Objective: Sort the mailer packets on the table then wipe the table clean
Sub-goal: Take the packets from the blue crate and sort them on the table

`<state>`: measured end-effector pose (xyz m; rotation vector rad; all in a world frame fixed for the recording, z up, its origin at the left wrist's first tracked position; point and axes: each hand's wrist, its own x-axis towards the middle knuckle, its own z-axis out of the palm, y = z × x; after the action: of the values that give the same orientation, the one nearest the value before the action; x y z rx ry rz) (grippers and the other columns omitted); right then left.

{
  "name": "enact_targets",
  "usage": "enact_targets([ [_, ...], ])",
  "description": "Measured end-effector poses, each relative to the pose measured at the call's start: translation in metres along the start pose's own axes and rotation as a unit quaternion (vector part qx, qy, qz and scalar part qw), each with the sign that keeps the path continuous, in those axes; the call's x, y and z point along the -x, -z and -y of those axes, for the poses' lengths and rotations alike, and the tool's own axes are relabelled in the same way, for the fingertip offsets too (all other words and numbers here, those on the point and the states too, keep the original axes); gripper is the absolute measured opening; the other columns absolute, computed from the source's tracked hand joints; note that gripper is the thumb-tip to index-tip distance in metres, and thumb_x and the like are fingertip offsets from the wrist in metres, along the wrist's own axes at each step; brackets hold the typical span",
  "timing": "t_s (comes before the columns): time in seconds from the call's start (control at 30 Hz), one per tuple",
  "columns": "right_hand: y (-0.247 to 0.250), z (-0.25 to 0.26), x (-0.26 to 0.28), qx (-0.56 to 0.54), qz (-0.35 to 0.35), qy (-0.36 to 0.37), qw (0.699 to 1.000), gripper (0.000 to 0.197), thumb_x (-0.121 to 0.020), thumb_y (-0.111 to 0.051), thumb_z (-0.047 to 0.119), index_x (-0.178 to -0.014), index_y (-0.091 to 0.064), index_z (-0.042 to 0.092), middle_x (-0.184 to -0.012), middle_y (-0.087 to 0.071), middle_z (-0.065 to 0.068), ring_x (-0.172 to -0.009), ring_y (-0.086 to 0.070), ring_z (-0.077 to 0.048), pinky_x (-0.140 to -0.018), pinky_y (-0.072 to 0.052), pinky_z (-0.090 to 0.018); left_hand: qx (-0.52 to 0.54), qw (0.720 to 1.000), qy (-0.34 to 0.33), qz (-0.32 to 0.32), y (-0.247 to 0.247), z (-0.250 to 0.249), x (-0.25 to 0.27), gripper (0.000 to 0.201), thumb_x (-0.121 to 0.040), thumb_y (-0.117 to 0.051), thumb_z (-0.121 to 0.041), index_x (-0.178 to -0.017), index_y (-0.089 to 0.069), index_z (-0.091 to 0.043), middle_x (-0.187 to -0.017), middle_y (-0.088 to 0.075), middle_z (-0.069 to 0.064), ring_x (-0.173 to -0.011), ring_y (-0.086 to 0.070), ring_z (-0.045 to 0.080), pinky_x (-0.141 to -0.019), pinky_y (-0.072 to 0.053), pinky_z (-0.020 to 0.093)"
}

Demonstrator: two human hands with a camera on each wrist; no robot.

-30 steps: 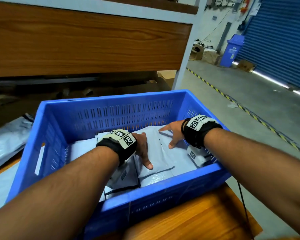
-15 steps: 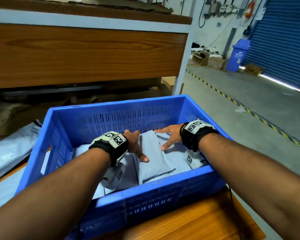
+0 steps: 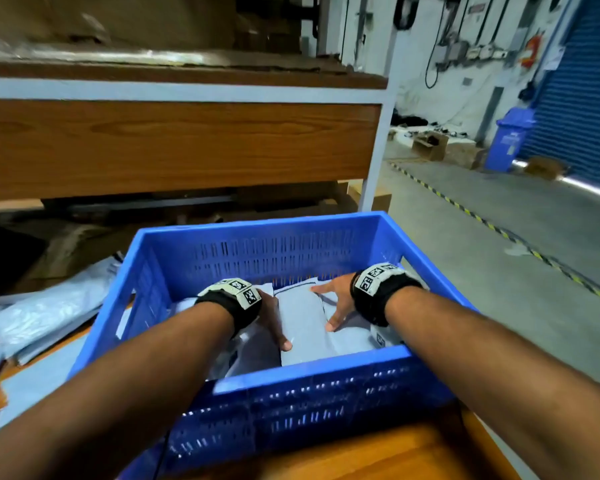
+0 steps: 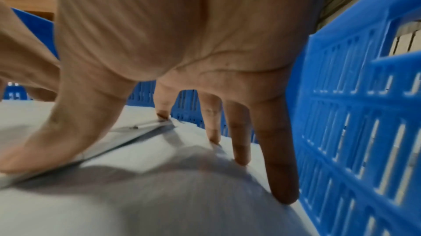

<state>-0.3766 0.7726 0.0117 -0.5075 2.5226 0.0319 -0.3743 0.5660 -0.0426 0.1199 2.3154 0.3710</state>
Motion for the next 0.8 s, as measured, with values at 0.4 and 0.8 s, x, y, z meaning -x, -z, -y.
enact_targets([
  [0.4, 0.084, 0.034, 0.028, 0.084, -0.132, 0.082, 0.984, 0.078, -0.078, -0.073, 0.049, -0.146, -0.039, 0.03, -0.148, -0.043, 0.001, -0.134, -0.042, -0.022, -0.107, -0.032, -0.029, -0.063, 0.958, -0.004, -0.278, 0.075, -0.025, 0.138, 0.079, -0.073, -0.078, -0.048, -0.139, -0.048, -0.018, -0.138, -0.054, 0.004, -0.125, -0.051, 0.023, -0.101, -0.039, 0.028],
  [0.8, 0.147, 0.216, 0.095, 0.149, -0.223, 0.217, 0.939, 0.058, -0.088, -0.054, 0.059, -0.135, -0.054, 0.025, -0.13, -0.06, 0.003, -0.117, -0.055, -0.019, -0.082, -0.036, -0.023, 0.158, 0.866, -0.009, -0.474, 0.091, 0.103, 0.303, 0.057, -0.083, -0.067, -0.049, -0.133, -0.056, -0.023, -0.131, -0.059, 0.0, -0.119, -0.056, 0.019, -0.099, -0.047, 0.035],
])
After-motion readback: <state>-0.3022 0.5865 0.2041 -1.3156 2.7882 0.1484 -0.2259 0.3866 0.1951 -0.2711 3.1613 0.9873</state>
